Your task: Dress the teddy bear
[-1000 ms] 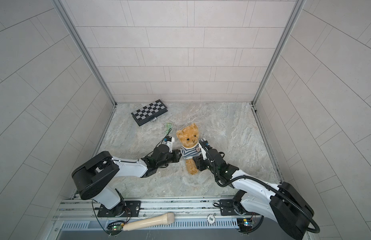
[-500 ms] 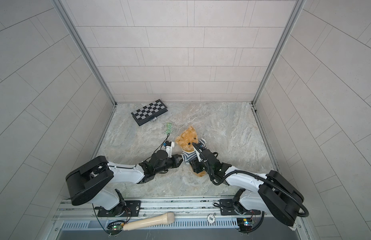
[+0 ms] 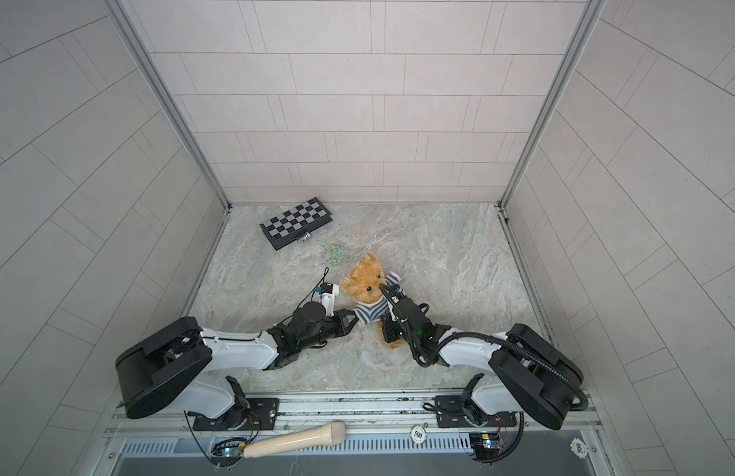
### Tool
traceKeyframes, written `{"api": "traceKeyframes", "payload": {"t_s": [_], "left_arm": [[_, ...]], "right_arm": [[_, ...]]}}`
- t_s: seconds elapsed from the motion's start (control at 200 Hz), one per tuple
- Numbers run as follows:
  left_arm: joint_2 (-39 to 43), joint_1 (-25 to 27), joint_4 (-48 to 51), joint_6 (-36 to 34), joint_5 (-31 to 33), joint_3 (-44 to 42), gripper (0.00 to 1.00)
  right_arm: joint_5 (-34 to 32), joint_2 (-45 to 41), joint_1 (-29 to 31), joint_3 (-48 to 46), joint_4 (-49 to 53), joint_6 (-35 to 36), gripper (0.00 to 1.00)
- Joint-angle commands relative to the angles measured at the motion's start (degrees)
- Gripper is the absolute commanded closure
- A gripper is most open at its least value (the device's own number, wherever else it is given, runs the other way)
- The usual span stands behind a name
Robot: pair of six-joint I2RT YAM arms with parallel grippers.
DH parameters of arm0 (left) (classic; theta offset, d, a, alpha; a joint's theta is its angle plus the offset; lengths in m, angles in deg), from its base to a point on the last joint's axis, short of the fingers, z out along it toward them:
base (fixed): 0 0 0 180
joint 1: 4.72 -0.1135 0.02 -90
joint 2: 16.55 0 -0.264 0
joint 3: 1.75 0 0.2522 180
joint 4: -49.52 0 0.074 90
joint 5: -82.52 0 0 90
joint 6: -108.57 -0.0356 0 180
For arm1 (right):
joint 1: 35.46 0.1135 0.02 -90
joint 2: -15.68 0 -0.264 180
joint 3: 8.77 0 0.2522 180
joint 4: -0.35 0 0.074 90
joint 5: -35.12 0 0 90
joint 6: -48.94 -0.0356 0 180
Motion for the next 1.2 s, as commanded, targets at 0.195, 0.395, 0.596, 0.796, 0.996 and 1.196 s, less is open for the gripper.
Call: {"api": "traceKeyframes", "payload": {"t_s": [0.195, 0.395, 0.596, 0.796, 0.996, 1.196], "left_arm": [[5.6, -2.4, 6.4, -5.5, -8.1, -1.9, 1.00], [7.9, -4.9, 15.0, -12.9, -20.3, -0.3, 1.00], [12.2, -7.0, 34.2, -26.2, -16.7, 5.1, 1.00], [10.6, -6.9, 26.1, -21.0, -13.4, 3.8, 0.72], [14.5, -0.6, 18.4, -15.6, -4.0, 0.4, 0.56], [12.7, 4.2, 18.5, -13.0, 2.7, 1.5, 0.63]], "right_arm": [[-4.3, -3.3, -1.4, -1.8, 5.7, 0.0, 1.00], [-4.3, -3.8, -1.4, -1.8, 6.2, 0.0, 1.00], [-3.6, -4.6, -1.4, -1.7, 6.2, 0.1, 1.00], [-1.0, -4.4, -1.3, -1.1, 4.6, -1.0, 1.00], [0.0, -4.1, -1.2, -0.8, 3.4, -2.4, 1.00], [0.1, -3.3, -0.6, -0.1, 2.8, -2.6, 1.00]]}}
